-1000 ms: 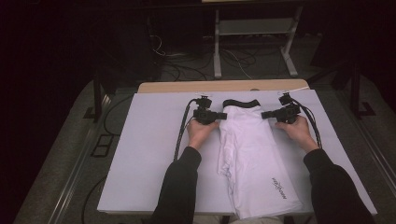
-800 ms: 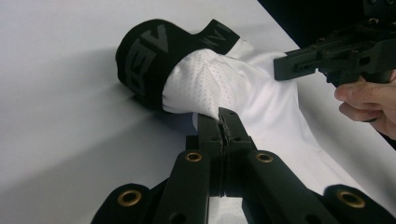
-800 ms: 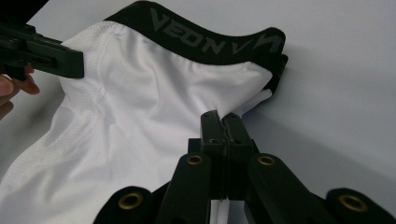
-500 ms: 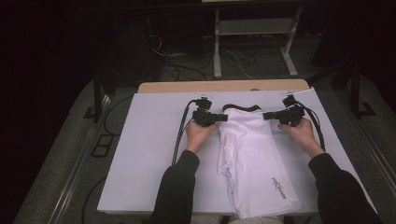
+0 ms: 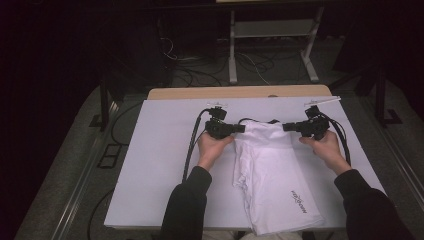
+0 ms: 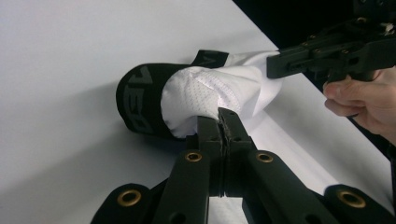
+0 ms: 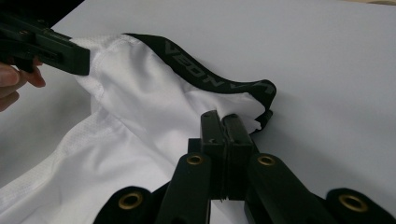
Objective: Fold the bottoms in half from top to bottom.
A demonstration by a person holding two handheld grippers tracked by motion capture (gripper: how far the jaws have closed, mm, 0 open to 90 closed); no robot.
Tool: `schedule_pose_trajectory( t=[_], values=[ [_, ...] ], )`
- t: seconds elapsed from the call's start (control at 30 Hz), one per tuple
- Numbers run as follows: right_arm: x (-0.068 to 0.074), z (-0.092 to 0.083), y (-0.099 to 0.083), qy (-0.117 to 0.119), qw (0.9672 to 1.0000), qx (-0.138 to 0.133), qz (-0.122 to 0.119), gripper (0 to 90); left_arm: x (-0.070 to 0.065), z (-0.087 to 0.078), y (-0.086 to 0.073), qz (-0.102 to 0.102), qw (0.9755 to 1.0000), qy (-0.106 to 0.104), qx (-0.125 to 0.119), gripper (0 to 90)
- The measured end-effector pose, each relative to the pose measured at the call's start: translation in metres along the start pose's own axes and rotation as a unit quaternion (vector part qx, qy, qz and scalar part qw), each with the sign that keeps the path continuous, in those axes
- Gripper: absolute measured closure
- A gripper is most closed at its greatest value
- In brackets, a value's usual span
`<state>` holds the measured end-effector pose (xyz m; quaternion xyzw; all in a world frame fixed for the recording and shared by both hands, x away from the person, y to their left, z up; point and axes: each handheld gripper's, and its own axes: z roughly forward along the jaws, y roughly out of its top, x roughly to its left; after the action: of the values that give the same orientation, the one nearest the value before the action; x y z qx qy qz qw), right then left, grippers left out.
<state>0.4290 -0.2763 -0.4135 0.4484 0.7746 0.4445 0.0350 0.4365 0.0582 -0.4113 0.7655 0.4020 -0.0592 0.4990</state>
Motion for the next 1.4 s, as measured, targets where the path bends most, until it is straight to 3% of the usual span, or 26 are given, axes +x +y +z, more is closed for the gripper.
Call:
schedule_pose_trajectory(
  t=[0.2,0.4,0.57,0.87,0.93,1.2,1.4],
  values=[
    [0.008,-0.009,-0.006,0.002,0.9999,-0.009,-0.007,87.7,-0.012,-0.007,-0.001,0.001,0.9999,-0.011,-0.005,88.1],
    [0.016,-0.02,-0.009,-0.001,0.9998,-0.011,-0.014,87.7,-0.026,-0.014,-0.003,-0.013,0.9995,-0.028,-0.008,88.0],
    [0.024,-0.028,-0.017,0.002,0.9997,-0.016,-0.018,87.7,-0.043,-0.02,-0.007,-0.014,0.9987,-0.049,-0.007,88.0],
    [0.036,-0.044,-0.033,0.002,0.9994,-0.014,-0.03,87.7,-0.063,-0.024,-0.017,-0.014,0.9959,-0.089,-0.012,88.0],
    [0.039,-0.047,-0.036,0.003,0.9994,-0.014,-0.031,87.7,-0.069,-0.025,-0.021,-0.017,0.9943,-0.104,-0.016,87.9],
    [0.046,-0.057,-0.052,0.011,0.9992,-0.011,-0.037,87.7,-0.075,-0.028,-0.04,-0.031,0.99,-0.135,-0.029,88.0],
    [0.046,-0.059,-0.06,0.021,0.9992,0.0,-0.033,87.6,-0.075,-0.027,-0.055,-0.038,0.9884,-0.144,-0.028,88.0]
  ],
)
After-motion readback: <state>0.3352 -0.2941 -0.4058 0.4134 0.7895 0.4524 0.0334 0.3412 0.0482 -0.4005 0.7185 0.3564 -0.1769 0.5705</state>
